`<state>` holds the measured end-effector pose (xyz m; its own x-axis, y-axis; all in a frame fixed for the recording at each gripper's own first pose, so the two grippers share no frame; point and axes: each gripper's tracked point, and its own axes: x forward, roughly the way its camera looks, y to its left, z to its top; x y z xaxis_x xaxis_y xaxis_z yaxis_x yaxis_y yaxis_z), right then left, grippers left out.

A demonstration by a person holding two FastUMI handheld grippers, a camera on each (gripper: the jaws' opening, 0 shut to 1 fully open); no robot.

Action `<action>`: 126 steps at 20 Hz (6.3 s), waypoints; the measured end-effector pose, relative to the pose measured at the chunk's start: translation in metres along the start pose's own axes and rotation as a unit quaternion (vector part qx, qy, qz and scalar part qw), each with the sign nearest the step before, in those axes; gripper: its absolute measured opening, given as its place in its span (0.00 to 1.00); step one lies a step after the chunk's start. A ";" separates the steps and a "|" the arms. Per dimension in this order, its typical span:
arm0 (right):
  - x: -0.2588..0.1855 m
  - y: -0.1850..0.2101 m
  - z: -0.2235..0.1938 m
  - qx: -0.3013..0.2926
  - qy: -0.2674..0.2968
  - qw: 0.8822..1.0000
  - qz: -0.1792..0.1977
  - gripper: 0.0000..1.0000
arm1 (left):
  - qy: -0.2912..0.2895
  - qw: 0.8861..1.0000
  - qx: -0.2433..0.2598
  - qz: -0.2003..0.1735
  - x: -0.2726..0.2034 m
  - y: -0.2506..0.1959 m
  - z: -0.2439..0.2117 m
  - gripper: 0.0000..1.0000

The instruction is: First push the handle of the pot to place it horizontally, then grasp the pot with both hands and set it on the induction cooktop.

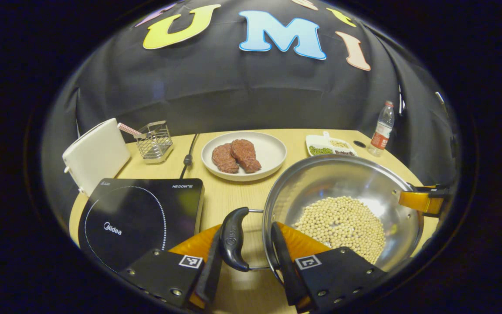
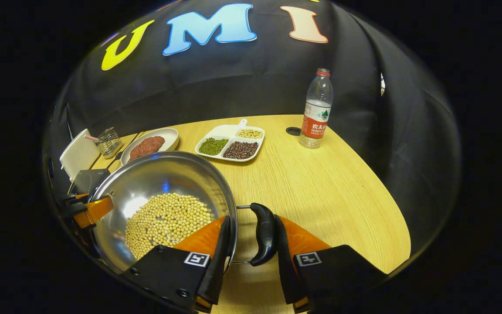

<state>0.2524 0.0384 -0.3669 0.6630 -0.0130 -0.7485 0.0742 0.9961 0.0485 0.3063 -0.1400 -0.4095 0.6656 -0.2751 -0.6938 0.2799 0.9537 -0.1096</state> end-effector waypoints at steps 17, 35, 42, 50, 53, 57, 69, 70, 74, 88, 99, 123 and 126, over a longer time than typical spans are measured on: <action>-0.044 0.035 0.033 -0.005 -0.022 1.000 0.000 0.52 | -0.024 0.999 -0.019 0.013 -0.041 0.031 0.039 0.59; -0.071 0.154 0.041 0.012 -0.021 0.999 0.033 0.48 | -0.045 0.998 -0.017 0.037 -0.078 0.165 0.051 0.59; -0.073 0.207 0.036 0.010 -0.013 0.999 0.046 0.52 | -0.040 0.998 -0.024 0.050 -0.083 0.225 0.043 0.59; -0.070 0.258 0.036 0.006 -0.010 0.998 0.064 0.51 | -0.038 0.997 -0.030 0.061 -0.084 0.283 0.036 0.59; -0.070 0.273 0.039 0.004 -0.009 0.997 0.071 0.51 | -0.037 0.997 -0.036 0.065 -0.081 0.298 0.034 0.59; -0.067 0.289 0.038 -0.001 -0.009 0.997 0.076 0.48 | -0.036 0.996 -0.045 0.073 -0.085 0.317 0.025 0.59; -0.060 0.327 0.031 -0.002 -0.014 0.995 0.095 0.51 | -0.029 0.995 -0.055 0.074 -0.070 0.360 0.014 0.59; -0.059 0.330 0.029 -0.004 -0.011 0.995 0.096 0.51 | -0.026 0.995 -0.057 0.074 -0.067 0.362 0.011 0.59; -0.059 0.333 0.024 -0.010 -0.011 0.995 0.097 0.51 | -0.015 0.995 -0.061 0.077 -0.061 0.367 0.000 0.63; -0.108 0.306 0.078 -0.099 -0.171 0.976 0.090 0.97 | -0.144 0.978 -0.052 0.141 -0.120 0.358 0.047 0.86; -0.208 0.163 0.128 -0.071 -0.300 0.950 0.039 0.98 | -0.278 0.949 -0.036 0.142 -0.238 0.240 0.120 0.85; -0.400 -0.034 0.062 -0.022 -0.376 0.925 0.052 0.97 | -0.377 0.918 0.011 0.123 -0.465 0.016 0.104 0.82; -0.420 -0.031 0.055 -0.009 -0.384 0.922 0.050 0.97 | -0.380 0.917 0.011 0.121 -0.482 0.024 0.090 0.82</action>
<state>0.0122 0.0081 -0.0177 0.9983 0.0279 -0.0507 -0.0239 0.9968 0.0764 0.0545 0.0050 -0.0133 0.9977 -0.0685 0.0011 0.0685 0.9977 0.0023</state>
